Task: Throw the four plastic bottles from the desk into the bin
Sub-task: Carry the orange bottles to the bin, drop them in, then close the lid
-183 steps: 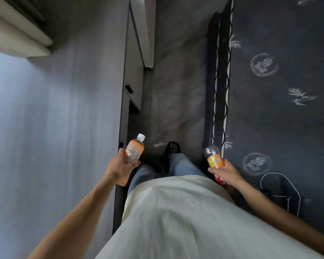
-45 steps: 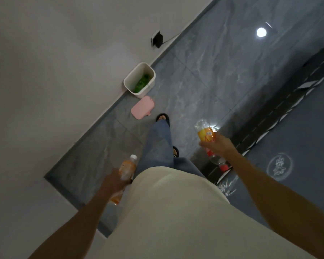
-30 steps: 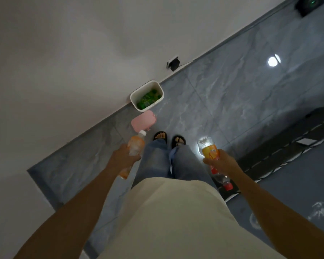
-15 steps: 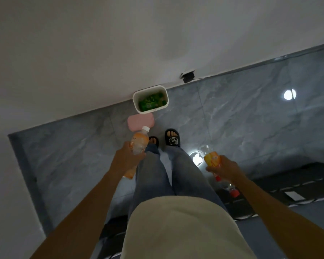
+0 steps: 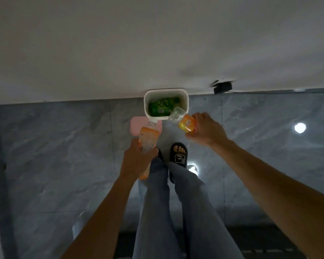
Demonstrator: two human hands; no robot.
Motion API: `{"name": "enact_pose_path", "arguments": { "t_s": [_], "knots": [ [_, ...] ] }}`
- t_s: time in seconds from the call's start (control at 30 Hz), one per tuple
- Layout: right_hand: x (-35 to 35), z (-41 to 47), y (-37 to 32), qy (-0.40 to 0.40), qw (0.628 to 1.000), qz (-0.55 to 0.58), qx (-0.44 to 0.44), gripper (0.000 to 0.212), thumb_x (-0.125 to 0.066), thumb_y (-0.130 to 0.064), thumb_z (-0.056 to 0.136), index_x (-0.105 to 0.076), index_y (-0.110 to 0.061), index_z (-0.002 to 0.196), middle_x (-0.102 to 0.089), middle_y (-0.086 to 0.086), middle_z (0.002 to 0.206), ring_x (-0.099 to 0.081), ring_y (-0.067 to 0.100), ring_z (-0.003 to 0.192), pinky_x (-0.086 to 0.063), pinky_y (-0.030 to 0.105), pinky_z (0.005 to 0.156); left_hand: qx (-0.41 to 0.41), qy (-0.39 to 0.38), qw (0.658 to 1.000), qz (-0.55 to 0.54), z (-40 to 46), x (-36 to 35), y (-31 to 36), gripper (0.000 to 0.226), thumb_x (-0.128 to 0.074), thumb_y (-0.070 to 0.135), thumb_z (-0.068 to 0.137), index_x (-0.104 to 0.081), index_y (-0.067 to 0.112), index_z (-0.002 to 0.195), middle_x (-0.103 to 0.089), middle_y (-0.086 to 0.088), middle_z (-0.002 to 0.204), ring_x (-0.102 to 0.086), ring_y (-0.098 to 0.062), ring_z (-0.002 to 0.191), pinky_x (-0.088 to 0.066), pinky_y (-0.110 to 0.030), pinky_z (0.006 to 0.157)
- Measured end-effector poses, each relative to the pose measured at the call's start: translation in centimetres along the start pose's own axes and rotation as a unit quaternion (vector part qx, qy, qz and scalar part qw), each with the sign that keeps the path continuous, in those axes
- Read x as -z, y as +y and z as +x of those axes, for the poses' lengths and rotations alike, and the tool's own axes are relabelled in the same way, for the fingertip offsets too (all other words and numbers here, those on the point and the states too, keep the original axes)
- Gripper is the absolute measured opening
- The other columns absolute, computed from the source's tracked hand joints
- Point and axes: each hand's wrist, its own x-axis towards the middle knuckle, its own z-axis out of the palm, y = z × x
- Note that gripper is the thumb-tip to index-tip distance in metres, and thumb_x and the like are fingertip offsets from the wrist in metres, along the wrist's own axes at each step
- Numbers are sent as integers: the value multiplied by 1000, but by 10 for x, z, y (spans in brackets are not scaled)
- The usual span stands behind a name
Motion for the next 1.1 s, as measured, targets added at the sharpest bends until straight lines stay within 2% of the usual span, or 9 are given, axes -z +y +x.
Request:
{"name": "enact_pose_path", "arguments": {
  "t_s": [0.2,0.33,0.43,0.5,0.63,0.8,0.9,1.03,1.1],
  "knots": [
    [-72,143,-14,59,987,-116,92,64,-77,-41,75,-51,-17,129,-53,8,127,-64,31,102,-48,36,71,-28,43,998,-35,109,-49,-38,57,-73,56,77,-47,31,120,-60,16,82,-58,4,68,-37,-10,47],
    [-119,222,-11,86,976,-154,128,71,-80,-41,75,-49,-16,133,-58,7,128,-63,29,107,-54,40,81,-40,52,996,-62,173,-77,-57,68,-71,64,71,-44,37,127,-59,20,87,-57,5,73,-39,-15,53],
    [-149,266,-5,84,966,-189,156,67,-74,-47,79,-49,-18,134,-61,7,128,-63,29,109,-54,41,88,-82,49,992,-78,210,-93,-62,53,-72,63,68,-38,59,108,-61,24,90,-62,5,76,-44,-15,58],
    [-166,288,0,83,963,-193,169,64,-70,-49,82,-48,-22,136,-59,7,132,-61,30,114,-53,43,90,-100,50,991,-80,230,-102,-64,50,-74,59,70,-40,58,108,-62,24,91,-64,4,78,-48,-19,61],
    [-187,317,7,108,959,-195,173,63,-72,-41,83,-48,-24,139,-50,9,139,-53,35,125,-45,48,102,-126,60,986,-86,257,-116,-62,61,-72,64,69,-45,47,121,-64,23,97,-63,4,85,-48,-19,64],
    [-199,329,13,128,964,-179,148,61,-70,-33,87,-47,-20,142,-51,10,140,-47,36,132,-38,50,111,-151,69,983,-72,273,-125,-55,64,-73,62,70,-45,42,124,-64,20,96,-63,2,85,-49,-21,66],
    [-200,325,10,128,973,-141,133,59,-68,-30,90,-45,-16,143,-53,11,139,-50,35,131,-42,48,107,-157,69,984,-56,274,-125,-51,64,-75,59,73,-46,38,126,-60,23,90,-59,5,82,-46,-18,64],
    [-190,304,13,143,974,-106,141,49,-59,-31,95,-44,-20,141,-59,8,132,-61,31,115,-54,44,89,-159,53,985,-36,274,-116,-40,65,-74,61,75,-47,33,127,-53,24,83,-53,8,73,-36,-14,58],
    [-185,284,22,139,973,-102,154,44,-52,-28,98,-46,-19,141,-62,8,129,-61,31,115,-52,43,95,-161,43,986,-31,272,-109,-29,70,-70,69,74,-45,33,128,-51,26,83,-50,9,72,-34,-14,57]
  ]
}}
